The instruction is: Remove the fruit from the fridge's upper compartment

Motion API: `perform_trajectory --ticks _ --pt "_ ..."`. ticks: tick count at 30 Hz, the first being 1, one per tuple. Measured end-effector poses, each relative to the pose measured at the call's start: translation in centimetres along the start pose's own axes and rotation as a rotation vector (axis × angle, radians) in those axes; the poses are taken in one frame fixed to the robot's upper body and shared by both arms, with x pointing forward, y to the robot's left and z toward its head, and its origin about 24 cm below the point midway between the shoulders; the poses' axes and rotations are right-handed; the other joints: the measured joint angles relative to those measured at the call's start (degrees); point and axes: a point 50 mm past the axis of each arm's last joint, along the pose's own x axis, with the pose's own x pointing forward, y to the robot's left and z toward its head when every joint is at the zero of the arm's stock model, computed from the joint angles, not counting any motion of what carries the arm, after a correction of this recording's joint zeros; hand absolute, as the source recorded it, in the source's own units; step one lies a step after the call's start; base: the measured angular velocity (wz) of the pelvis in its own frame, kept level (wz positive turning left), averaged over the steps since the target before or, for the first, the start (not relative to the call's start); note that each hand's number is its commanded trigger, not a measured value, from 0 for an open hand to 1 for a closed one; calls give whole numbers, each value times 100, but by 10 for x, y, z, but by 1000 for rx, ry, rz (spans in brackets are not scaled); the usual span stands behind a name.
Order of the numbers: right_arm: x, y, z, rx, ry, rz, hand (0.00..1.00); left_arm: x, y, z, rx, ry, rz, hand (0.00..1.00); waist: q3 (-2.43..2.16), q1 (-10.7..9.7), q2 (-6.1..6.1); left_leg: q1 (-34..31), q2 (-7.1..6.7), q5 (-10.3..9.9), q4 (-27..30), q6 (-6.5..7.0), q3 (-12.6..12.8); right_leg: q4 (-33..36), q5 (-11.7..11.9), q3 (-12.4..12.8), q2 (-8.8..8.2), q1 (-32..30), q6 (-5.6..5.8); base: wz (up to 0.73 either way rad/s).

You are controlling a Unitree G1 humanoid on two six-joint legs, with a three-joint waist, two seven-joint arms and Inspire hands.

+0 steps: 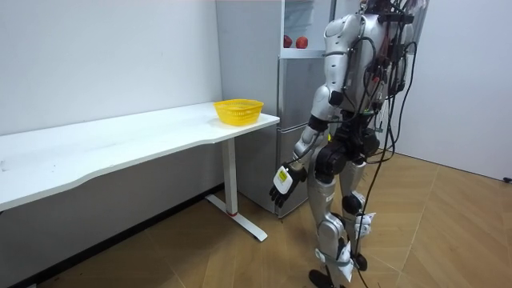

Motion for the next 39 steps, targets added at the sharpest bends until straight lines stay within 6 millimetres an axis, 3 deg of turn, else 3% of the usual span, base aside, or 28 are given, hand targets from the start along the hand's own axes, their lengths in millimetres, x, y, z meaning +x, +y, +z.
perform_trajectory --ticks 5,15,21,32,39 --pt "7 5 1 17 -24 26 0 1 0 4 10 -5 -11 0 1 112 -40 -7 -4 1 17 -1 -82 0 2 -87 -18 16 -2 5" --pt "39 37 -11 45 -42 150 0 7 2 24 57 -38 -21 0 112 489 -171 11 1 35 32 -44 -363 -110 26 -448 -42 187 -21 15" --pt "45 47 -24 14 22 201 0 9 2 31 102 -38 -38 0 106 655 -199 -78 0 36 62 -46 -572 -111 26 -638 -59 181 -21 15" --pt "69 58 -8 64 -46 175 0 9 4 34 134 -41 -44 0 85 884 -232 23 2 38 61 -49 -772 -204 26 -703 -36 332 -21 2" --pt "74 71 -22 55 23 281 0 8 8 30 137 -30 -35 0 119 927 -290 70 1 38 55 -49 -952 -215 26 -732 -32 411 -21 5"
